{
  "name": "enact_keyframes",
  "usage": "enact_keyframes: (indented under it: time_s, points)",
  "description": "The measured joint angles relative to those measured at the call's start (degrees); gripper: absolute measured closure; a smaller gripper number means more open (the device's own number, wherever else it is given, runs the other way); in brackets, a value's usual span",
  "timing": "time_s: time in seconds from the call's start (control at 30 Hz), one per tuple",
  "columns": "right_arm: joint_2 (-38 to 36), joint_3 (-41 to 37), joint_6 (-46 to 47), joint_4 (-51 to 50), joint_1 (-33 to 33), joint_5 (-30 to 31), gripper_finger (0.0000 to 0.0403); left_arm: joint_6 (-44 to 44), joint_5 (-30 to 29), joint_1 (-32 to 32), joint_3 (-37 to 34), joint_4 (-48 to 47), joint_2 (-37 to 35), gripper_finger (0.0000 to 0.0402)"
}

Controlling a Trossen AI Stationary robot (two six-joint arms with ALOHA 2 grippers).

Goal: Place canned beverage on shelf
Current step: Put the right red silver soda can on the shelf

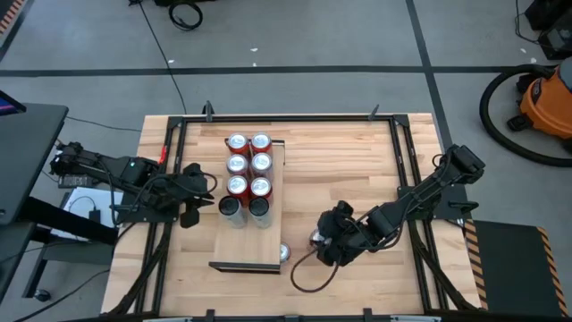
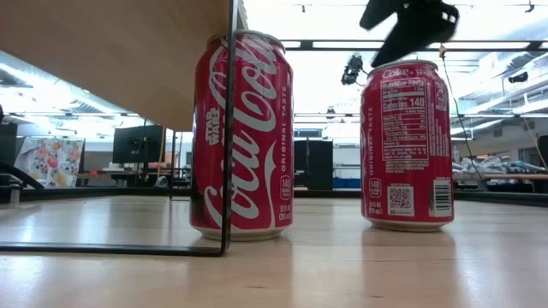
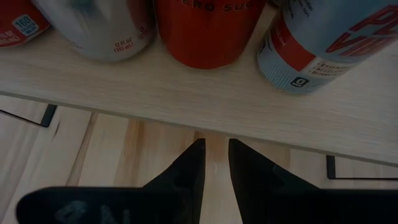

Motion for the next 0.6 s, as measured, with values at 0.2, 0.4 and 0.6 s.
enact_keyframes:
  time_s: [0.2,0.4,0.6]
  points:
    - [1.3,0.1,5.5,0.7,1.1,3.2,0.0057,0.0,0.0,0.0,0.0,0.0,0.0,0.0322]
    - [7.9,0.0,7.0,1.9,2.1,6.2,0.006,0.1,0.0,0.0,0.0,0.0,0.0,0.0322]
    - [11.7,0.0,11.2,1.8,3.7,10.8,0.006,0.1,0.0,0.0,0.0,-0.1,0.0,0.0322]
